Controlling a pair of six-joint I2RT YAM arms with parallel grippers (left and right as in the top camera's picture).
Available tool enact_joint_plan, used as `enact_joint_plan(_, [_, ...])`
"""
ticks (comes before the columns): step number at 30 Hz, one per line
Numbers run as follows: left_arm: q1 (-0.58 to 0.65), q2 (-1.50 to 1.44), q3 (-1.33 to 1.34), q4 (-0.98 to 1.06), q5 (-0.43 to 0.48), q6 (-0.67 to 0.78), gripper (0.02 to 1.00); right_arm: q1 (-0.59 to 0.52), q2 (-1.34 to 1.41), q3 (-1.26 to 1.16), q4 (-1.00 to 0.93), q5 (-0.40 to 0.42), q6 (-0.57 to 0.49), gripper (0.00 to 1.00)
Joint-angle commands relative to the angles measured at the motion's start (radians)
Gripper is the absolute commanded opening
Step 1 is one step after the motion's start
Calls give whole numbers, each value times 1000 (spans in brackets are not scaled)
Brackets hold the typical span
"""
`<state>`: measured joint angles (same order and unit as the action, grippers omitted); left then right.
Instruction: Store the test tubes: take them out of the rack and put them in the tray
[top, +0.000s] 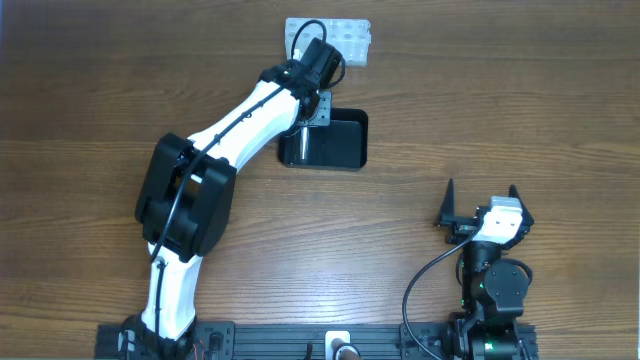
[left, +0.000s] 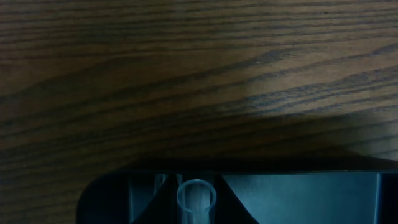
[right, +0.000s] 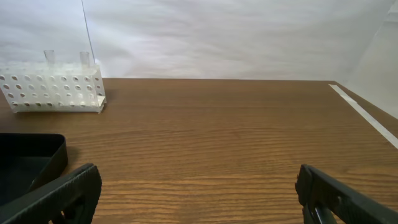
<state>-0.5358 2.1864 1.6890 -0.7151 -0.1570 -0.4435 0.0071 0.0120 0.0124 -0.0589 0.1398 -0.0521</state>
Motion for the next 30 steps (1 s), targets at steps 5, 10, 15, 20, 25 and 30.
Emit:
enact_joint_plan(5, [-5, 6, -7, 0, 7, -13, 345, -6, -6, -7, -2, -4, 2, 991])
enact_joint_plan(10, [-5, -53, -7, 4, -38, -13, 362, -6, -6, -7, -2, -4, 2, 993])
enact_joint_plan(15, [6, -147, -7, 106, -135, 31, 380, -6, -6, -7, -2, -4, 2, 993])
enact_joint_plan(20, [51, -188, -7, 354, -132, 182, 577, -6, -6, -7, -2, -4, 2, 993])
enact_joint_plan(25, [91, -188, -7, 513, -116, 242, 741, -6, -6, -7, -2, -5, 2, 993])
enact_joint_plan(30, [116, -167, -7, 638, -14, 337, 866, -6, -6, -7, -1, -4, 2, 991])
